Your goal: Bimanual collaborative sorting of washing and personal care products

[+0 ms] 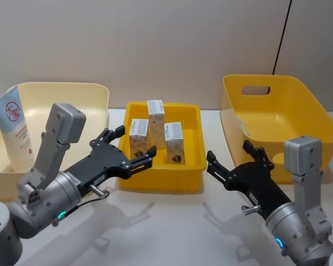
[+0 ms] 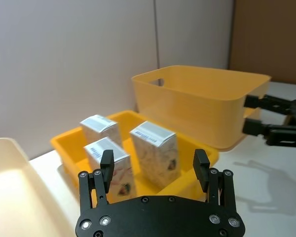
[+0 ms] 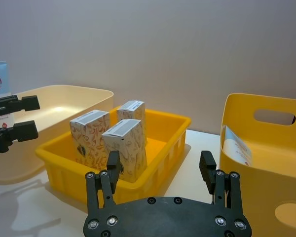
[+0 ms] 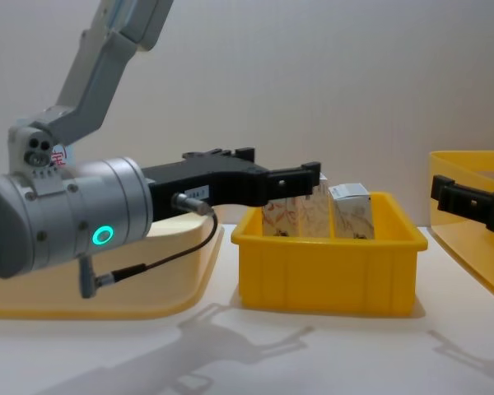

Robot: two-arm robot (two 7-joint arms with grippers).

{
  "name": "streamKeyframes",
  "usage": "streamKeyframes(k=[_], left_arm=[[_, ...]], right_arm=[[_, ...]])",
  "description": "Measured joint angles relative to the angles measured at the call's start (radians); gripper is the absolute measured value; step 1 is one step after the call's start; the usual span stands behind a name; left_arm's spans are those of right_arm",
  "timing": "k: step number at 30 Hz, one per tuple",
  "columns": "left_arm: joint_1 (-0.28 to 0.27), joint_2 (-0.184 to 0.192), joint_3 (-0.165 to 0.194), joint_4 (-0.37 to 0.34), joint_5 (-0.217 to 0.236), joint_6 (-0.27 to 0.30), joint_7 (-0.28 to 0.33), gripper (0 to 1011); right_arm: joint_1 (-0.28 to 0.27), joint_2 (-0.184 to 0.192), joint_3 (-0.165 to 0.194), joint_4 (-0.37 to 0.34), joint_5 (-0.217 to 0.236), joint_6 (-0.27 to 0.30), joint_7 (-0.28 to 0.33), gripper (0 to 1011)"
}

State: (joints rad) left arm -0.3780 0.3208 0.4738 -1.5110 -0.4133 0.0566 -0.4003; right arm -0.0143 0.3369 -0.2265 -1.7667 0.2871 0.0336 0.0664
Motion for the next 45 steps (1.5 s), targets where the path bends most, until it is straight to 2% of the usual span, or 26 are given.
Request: streamKeyframes(k=[1, 2, 17, 27, 38, 45], left_arm=[[0.012, 0.005, -0.002, -0.010, 0.018, -0.004, 0.032, 1000], [0.012, 0.005, -0.002, -0.010, 0.018, -0.004, 0.032, 1000], [0.083, 0.037, -0.012, -0.069, 0.125, -0.026, 0.230, 1000], [0.130, 0.057, -0.019, -0.106, 0.195, -0.040, 0.356, 1000], [0.141, 0.062, -0.020, -0.116, 0.213, -0.044, 0.389, 1000], [0.141, 0.061, -0.020, -0.116, 0.213, -0.044, 0.389, 1000]], right_arm=[[0.000, 0.000, 0.000, 0.000, 0.000, 0.000, 0.000, 1001], [0.000, 0.000, 0.000, 0.000, 0.000, 0.000, 0.000, 1001], [-0.001, 0.001, 0.002, -0.001, 0.001, 0.002, 0.002, 1001], [0.007, 0.017, 0.009, -0.006, 0.023, 0.045, 0.043, 1001], [0.067, 0.024, -0.003, 0.023, 0.032, 0.120, 0.085, 1001], [0.129, 0.016, -0.026, 0.057, 0.012, 0.166, 0.095, 1001]])
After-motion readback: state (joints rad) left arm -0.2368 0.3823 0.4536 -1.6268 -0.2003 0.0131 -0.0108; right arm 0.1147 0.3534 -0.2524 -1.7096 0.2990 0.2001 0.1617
